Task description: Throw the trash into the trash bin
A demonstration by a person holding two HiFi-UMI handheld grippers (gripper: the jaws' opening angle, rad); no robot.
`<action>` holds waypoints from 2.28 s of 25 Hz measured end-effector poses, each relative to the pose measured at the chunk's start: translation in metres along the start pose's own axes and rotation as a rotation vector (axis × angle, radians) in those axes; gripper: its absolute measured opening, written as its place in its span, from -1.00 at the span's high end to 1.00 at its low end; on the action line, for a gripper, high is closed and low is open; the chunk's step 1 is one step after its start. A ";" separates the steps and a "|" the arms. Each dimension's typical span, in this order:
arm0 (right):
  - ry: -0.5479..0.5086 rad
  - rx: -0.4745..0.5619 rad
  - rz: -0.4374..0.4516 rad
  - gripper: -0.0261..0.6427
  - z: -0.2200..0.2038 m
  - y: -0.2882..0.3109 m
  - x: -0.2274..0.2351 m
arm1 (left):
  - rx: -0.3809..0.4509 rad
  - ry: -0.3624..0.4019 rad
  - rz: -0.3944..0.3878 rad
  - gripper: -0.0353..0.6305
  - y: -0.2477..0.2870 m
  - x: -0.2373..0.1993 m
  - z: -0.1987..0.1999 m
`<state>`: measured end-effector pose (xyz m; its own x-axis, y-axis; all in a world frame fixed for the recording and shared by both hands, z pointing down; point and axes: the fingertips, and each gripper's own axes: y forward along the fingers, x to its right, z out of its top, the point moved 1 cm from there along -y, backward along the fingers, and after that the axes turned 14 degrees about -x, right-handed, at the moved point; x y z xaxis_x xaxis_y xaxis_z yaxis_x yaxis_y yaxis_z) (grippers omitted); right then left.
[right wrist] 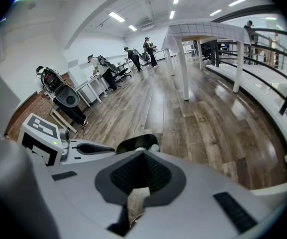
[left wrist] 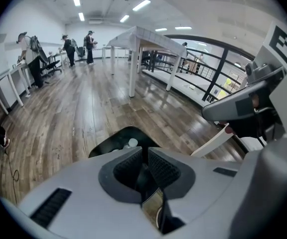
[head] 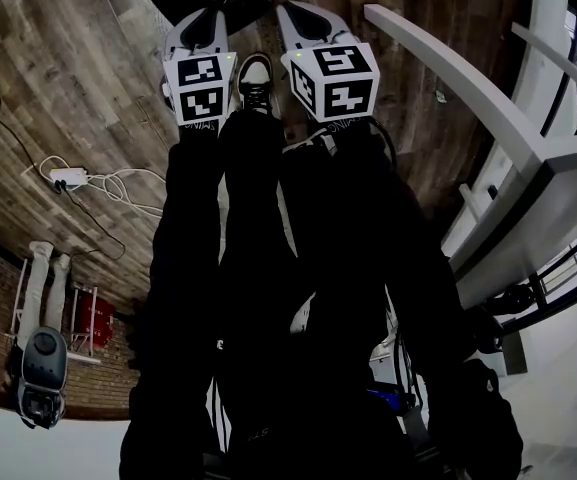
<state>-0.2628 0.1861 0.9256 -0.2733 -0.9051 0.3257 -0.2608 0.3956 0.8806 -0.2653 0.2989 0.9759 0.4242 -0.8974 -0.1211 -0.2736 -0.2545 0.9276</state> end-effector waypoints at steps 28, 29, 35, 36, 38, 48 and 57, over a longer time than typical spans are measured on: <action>0.065 0.231 -0.041 0.88 0.061 -0.265 -0.050 | 0.230 0.042 -0.070 0.89 -0.265 0.102 0.127; 0.061 0.243 -0.045 0.88 0.063 -0.278 -0.051 | 0.239 0.051 -0.073 0.89 -0.275 0.108 0.132; 0.092 0.320 -0.080 0.88 0.071 -0.352 -0.051 | 0.289 0.104 -0.079 0.89 -0.337 0.152 0.162; 0.099 0.336 -0.089 0.88 0.071 -0.365 -0.051 | 0.301 0.112 -0.089 0.89 -0.347 0.162 0.168; 0.113 0.367 -0.109 0.88 0.069 -0.395 -0.051 | 0.326 0.131 -0.113 0.89 -0.369 0.184 0.178; 0.209 0.539 -0.260 0.88 0.030 -0.550 -0.016 | 0.410 0.302 -0.222 0.89 -0.452 0.315 0.210; 0.301 0.651 -0.438 0.88 -0.051 -0.683 0.024 | 0.473 0.478 -0.392 0.89 -0.525 0.470 0.204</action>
<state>-0.0444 -0.1141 0.3495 0.2116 -0.9642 0.1601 -0.7935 -0.0739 0.6041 -0.0983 -0.0623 0.3602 0.8627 -0.4847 -0.1443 -0.3205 -0.7446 0.5856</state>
